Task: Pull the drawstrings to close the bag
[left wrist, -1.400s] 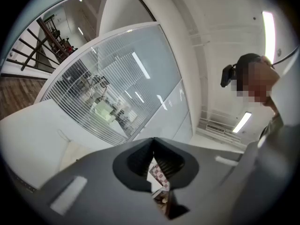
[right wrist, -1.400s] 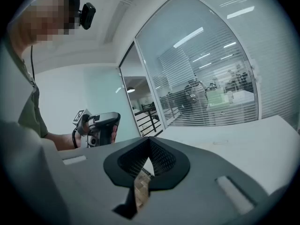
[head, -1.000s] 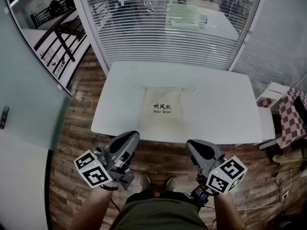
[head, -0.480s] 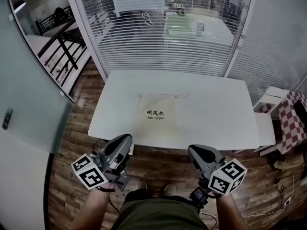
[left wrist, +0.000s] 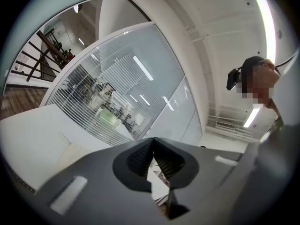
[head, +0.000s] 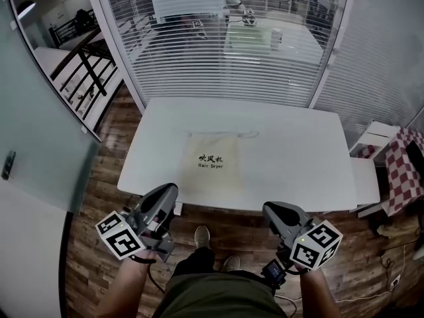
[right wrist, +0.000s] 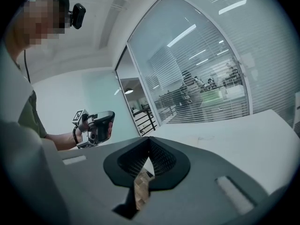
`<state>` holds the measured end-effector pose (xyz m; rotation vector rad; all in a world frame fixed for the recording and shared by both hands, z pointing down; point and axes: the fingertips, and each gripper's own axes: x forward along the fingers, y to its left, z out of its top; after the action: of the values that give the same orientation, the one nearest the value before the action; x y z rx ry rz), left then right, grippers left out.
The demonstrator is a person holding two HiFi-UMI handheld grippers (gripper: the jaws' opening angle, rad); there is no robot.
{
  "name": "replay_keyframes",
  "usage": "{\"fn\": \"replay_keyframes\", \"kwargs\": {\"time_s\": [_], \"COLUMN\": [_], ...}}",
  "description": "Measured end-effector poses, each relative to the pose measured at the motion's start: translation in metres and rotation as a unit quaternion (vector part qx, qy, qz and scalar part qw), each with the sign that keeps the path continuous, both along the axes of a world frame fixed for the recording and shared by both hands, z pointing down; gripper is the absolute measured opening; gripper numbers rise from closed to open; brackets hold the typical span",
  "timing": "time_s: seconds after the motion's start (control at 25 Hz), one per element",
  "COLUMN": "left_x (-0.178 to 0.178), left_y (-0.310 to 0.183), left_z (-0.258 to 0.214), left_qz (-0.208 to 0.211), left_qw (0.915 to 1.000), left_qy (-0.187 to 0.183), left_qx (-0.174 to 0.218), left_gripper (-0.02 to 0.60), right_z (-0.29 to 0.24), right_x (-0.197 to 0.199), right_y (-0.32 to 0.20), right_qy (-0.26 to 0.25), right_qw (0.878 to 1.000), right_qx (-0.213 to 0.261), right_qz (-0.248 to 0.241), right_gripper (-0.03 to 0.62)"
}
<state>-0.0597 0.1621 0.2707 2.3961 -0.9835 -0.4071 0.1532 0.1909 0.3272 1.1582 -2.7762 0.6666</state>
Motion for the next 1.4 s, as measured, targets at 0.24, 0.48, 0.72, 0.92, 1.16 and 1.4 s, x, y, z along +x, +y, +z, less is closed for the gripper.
{"fn": "replay_keyframes", "kwargs": {"time_s": [0.24, 0.48, 0.72, 0.92, 1.16, 1.4], "left_x": [-0.005, -0.014, -0.043, -0.070, -0.097, -0.106], "left_y": [-0.035, -0.092, -0.162, -0.215, -0.264, -0.299], "left_z": [0.015, 0.030, 0.046, 0.074, 0.118, 0.168], "left_qz": [0.008, 0.023, 0.030, 0.034, 0.050, 0.069], "left_qw": [0.9999, 0.9994, 0.9986, 0.9974, 0.9939, 0.9854], "left_qy": [0.010, 0.017, 0.019, 0.008, -0.026, -0.129], "left_qx": [-0.011, -0.022, -0.038, -0.063, -0.095, -0.086], "left_gripper": [0.002, 0.002, 0.002, 0.002, 0.002, 0.002], "right_z": [0.011, 0.015, 0.017, 0.029, 0.042, 0.069], "right_x": [-0.008, -0.024, -0.054, -0.065, -0.074, -0.078], "right_y": [-0.029, -0.085, -0.156, -0.210, -0.255, -0.285], "right_qy": [0.016, 0.019, 0.024, 0.041, 0.061, 0.090], "right_qw": [1.000, 1.000, 0.999, 0.997, 0.994, 0.992], "right_qx": [-0.012, -0.014, -0.015, -0.036, -0.055, -0.065], "right_qz": [0.001, 0.013, 0.023, 0.048, 0.075, 0.061], "right_gripper": [0.009, 0.009, 0.009, 0.009, 0.009, 0.009]}}
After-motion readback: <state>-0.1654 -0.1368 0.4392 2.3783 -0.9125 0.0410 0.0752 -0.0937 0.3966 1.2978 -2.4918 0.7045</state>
